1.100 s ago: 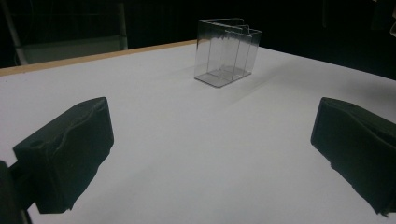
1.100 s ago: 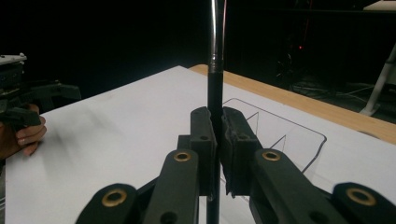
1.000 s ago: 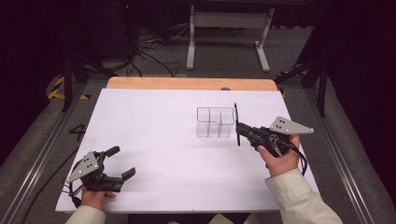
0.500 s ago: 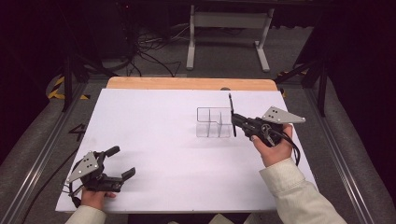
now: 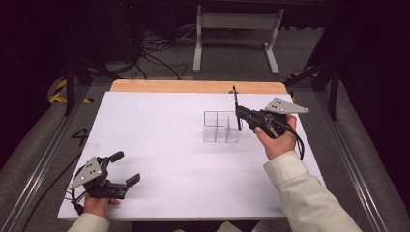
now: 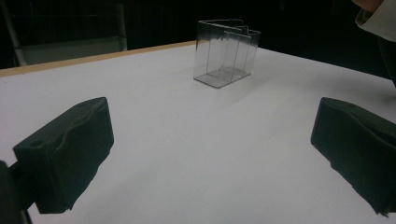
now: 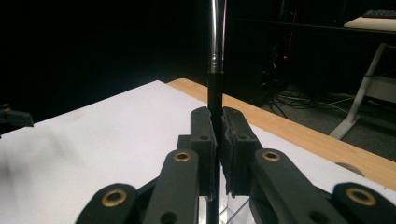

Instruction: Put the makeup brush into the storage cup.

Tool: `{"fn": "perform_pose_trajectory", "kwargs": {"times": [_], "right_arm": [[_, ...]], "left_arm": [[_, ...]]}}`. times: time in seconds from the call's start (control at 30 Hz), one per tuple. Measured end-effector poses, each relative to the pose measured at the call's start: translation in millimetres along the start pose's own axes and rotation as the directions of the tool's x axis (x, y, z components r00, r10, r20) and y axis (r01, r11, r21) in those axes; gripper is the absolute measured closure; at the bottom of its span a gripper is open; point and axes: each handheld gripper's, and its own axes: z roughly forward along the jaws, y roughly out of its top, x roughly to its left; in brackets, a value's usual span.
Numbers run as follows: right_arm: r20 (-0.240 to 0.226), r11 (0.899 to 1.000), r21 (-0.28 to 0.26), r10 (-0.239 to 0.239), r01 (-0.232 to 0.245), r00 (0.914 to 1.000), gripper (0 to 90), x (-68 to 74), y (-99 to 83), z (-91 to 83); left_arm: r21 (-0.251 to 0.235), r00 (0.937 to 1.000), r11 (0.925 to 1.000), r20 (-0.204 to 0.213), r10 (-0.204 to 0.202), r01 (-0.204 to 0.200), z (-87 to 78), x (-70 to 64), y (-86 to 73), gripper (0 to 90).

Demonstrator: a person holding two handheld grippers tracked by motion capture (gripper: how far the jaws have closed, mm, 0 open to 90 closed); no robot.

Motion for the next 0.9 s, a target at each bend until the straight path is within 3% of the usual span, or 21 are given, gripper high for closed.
{"fn": "perform_pose_trajectory", "kwargs": {"times": [0.53, 0.9], "right_arm": [[-0.002, 0.999, -0.027, 0.031, -0.031, 0.9995, 84.1, -8.6, 17.7, 24.2], [0.0, 0.996, -0.041, 0.081, -0.081, 0.9967, 84.1, -15.9, 21.5, 39.8]], "left_arm": [[0.0, 1.0, 1.0, 0.004, 0.002, -0.002, -0.3, 0.3, 0.0, 0.1], [0.001, 1.0, 1.0, 0.008, 0.002, -0.002, -0.4, 0.5, 0.0, 0.1]]}}
